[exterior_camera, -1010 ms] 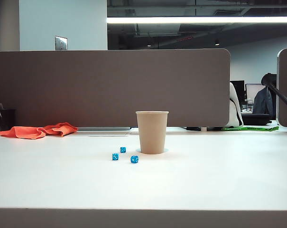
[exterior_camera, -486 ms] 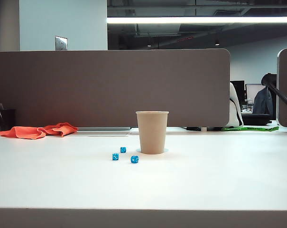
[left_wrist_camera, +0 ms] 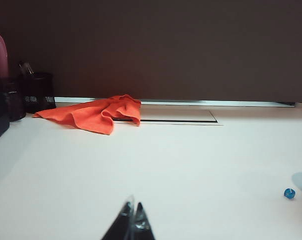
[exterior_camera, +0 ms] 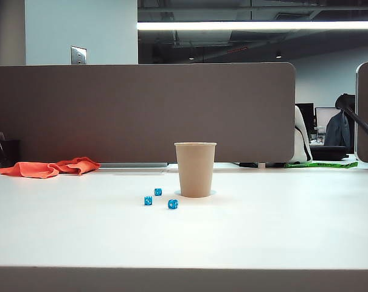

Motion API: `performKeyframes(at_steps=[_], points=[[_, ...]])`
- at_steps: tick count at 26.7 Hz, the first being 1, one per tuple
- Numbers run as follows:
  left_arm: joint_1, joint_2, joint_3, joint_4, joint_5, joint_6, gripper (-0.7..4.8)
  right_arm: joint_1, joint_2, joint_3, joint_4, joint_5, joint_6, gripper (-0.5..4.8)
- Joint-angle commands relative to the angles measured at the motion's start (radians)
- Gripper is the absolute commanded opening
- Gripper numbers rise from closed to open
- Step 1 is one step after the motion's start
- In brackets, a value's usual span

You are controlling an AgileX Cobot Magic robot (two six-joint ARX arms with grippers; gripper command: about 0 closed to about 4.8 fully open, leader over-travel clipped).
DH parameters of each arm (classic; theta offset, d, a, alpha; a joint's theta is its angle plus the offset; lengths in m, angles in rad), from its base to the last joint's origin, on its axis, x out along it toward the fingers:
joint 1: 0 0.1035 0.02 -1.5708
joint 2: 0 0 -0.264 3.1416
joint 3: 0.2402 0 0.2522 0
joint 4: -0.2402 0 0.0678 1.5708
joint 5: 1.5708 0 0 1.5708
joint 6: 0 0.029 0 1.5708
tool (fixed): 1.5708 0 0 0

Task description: Pick up the dice with a different color and drop it into the paper cup.

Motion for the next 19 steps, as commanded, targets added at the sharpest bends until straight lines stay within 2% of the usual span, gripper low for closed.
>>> performKeyframes(at_steps=[1,13,19], points=[[-0.001,0.001,0.003,0.016,0.006,-0.007,-0.06,0.001,0.000,-0.001,0.003,-0.001,0.029,-0.05],[-0.003,0.001,0.003,0.016,0.002,-0.011,-0.06,0.003,-0.001,-0.002,0.062,-0.099,0.035,-0.05],[-0.003,0.001,0.004,0.012,-0.006,-0.032,-0.06,0.034,-0.001,-0.002,0.061,-0.092,0.035,-0.06]])
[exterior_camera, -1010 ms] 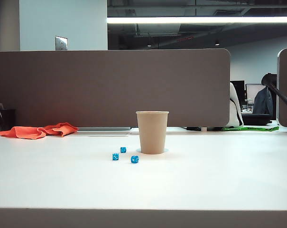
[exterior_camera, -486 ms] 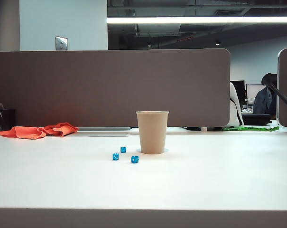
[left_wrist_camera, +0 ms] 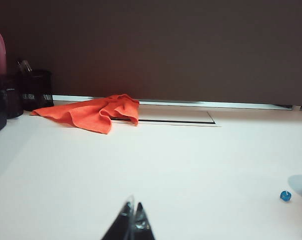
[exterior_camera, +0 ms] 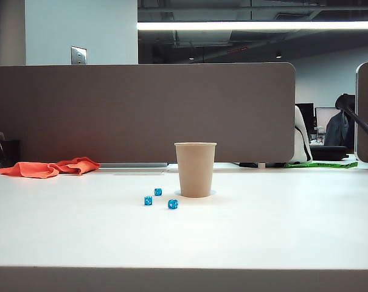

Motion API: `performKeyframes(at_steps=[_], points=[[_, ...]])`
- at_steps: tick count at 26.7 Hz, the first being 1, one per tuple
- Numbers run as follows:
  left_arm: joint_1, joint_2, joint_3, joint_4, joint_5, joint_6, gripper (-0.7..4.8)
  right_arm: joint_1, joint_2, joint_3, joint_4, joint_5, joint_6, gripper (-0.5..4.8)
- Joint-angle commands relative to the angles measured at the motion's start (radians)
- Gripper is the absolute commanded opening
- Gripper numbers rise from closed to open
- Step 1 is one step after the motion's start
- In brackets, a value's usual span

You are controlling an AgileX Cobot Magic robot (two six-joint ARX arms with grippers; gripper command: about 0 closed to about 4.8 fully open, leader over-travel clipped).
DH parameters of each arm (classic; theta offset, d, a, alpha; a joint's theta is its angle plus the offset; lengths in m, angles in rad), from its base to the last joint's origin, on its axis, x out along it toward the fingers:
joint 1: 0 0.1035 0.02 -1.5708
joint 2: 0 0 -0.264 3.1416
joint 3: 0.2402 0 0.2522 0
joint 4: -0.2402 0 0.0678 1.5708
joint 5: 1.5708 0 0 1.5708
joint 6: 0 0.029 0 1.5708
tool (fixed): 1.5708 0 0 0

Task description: Pick up the dice with a different color and drop it into the paper cup.

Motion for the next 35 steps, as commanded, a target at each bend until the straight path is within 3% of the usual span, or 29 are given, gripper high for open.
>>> performKeyframes(at_steps=[1,10,35], points=[[-0.001,0.001,0.004,0.011,-0.005,-0.009,-0.06,0.038,0.000,-0.002,0.013,0.015,0.002,-0.05],[-0.001,0.001,0.004,0.012,-0.004,-0.009,-0.06,0.112,0.000,-0.002,0.013,0.206,0.000,-0.05],[-0.001,0.001,0.004,0.000,-0.004,-0.009,-0.06,0.112,0.000,-0.002,-0.003,0.201,0.000,-0.05]])
